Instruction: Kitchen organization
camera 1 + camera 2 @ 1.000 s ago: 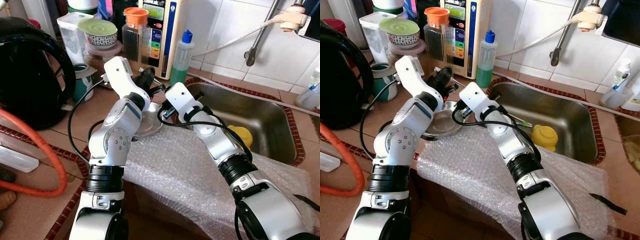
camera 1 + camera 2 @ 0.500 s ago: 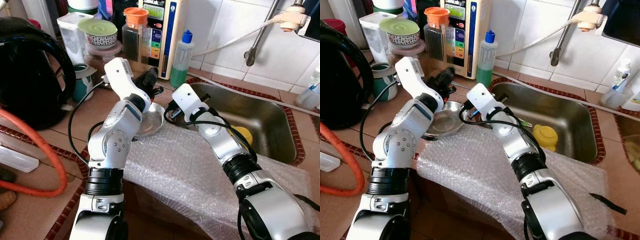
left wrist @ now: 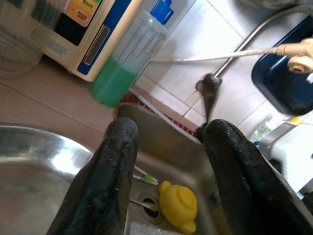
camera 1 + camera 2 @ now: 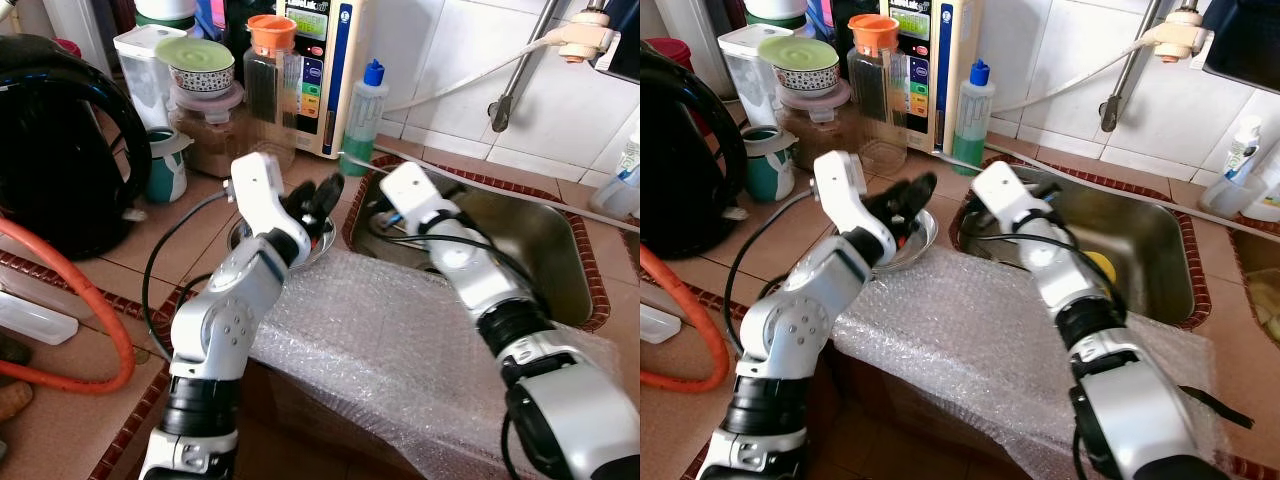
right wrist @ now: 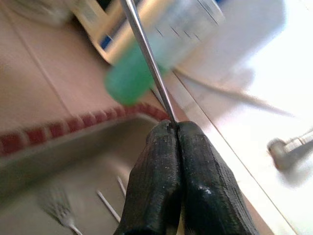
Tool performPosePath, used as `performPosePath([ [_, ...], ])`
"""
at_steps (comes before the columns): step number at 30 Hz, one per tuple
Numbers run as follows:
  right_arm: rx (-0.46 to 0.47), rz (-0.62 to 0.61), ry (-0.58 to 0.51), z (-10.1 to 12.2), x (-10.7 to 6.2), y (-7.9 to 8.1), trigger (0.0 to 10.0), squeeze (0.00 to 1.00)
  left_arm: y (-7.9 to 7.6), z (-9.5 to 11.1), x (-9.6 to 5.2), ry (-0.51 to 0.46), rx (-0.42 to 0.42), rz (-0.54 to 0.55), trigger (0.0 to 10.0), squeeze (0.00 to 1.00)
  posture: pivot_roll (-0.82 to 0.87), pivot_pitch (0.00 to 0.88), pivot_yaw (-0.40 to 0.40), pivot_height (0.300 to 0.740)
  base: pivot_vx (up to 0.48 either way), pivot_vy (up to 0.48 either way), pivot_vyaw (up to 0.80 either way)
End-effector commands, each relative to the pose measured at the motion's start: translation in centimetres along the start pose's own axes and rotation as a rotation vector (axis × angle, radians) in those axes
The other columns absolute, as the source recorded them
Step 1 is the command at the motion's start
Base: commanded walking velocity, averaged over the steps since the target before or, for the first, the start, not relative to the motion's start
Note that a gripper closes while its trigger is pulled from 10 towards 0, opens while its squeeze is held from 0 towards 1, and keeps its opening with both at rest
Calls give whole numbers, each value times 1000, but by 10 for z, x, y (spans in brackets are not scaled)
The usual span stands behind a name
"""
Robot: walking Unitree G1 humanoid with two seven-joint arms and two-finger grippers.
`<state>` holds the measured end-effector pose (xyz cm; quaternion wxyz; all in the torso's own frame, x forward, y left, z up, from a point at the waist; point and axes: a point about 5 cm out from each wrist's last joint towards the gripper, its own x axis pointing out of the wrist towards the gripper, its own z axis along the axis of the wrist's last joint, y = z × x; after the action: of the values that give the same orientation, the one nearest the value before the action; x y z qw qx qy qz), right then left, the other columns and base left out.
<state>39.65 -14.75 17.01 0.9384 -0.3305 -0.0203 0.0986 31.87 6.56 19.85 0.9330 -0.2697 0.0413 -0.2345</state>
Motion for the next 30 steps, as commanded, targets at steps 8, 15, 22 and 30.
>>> performPosePath([
  [8,58,-171,181,-41,-14,-54,588,0,3,-14,-14,99,179,-47,10000,1000,154,10,-49,740,0,0,0],
  [15,293,-196,318,-67,-23,-55,10000,0,7,-19,-14,157,344,-65,10000,1000,163,1,-40,740,0,0,0],
  [22,386,-209,365,-76,-27,-52,10000,0,10,-20,-15,163,367,-56,10000,1000,169,0,-38,740,0,0,0],
  [30,516,-221,402,-82,-29,-43,10000,1000,8,-21,-16,173,402,-67,10000,1000,168,0,-36,740,0,0,0],
])
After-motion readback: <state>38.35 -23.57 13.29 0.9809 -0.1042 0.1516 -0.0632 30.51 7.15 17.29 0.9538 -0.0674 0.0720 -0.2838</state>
